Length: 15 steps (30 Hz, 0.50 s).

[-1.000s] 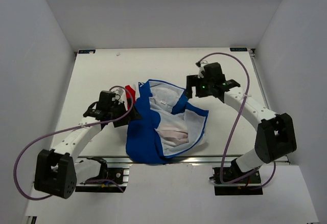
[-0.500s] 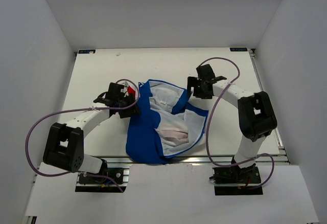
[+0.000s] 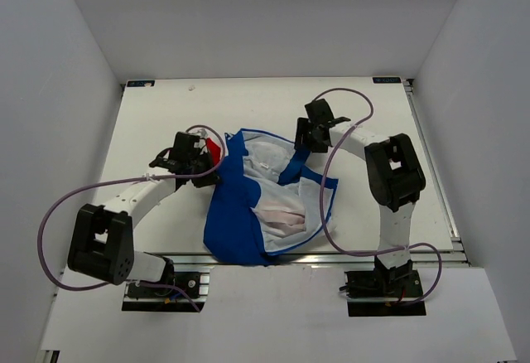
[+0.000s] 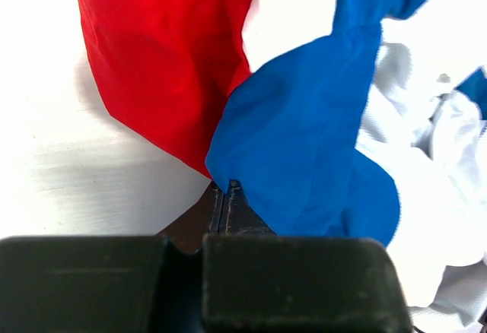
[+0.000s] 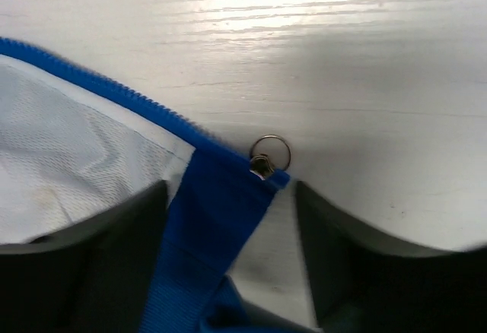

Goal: Zip up the jacket

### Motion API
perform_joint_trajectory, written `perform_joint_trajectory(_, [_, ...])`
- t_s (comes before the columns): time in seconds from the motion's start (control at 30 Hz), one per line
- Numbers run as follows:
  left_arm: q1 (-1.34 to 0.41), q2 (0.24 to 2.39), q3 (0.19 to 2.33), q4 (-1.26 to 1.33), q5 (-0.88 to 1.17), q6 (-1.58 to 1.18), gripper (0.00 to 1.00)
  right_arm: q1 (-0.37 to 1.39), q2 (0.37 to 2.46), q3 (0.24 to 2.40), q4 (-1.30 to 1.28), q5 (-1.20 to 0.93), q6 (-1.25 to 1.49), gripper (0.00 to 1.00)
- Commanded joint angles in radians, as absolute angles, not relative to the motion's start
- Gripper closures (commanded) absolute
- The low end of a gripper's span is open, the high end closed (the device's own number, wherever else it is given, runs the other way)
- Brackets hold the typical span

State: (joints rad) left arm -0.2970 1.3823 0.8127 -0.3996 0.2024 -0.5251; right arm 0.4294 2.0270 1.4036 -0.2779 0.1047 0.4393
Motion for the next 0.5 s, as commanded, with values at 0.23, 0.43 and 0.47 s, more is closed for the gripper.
perform_joint_trajectory(0.23, [-0.302,1.161,0.818,-0.357,0.134,-0.540,1.00,0.456,2.005,1.408,-0.212,0.222,0.459,1.00])
perform_joint_trajectory(0.43, [-0.302,1.059,0.886,-0.394,0.038,-0.555,1.00,0.453,1.806,1.355,-0.118,0.463,0.332,1.00])
perform_joint_trajectory(0.47, [-0.301,1.049,0.894,-0.400,0.029,-0.558,1.00,0.453,1.749,1.345,-0.095,0.530,0.310,1.00])
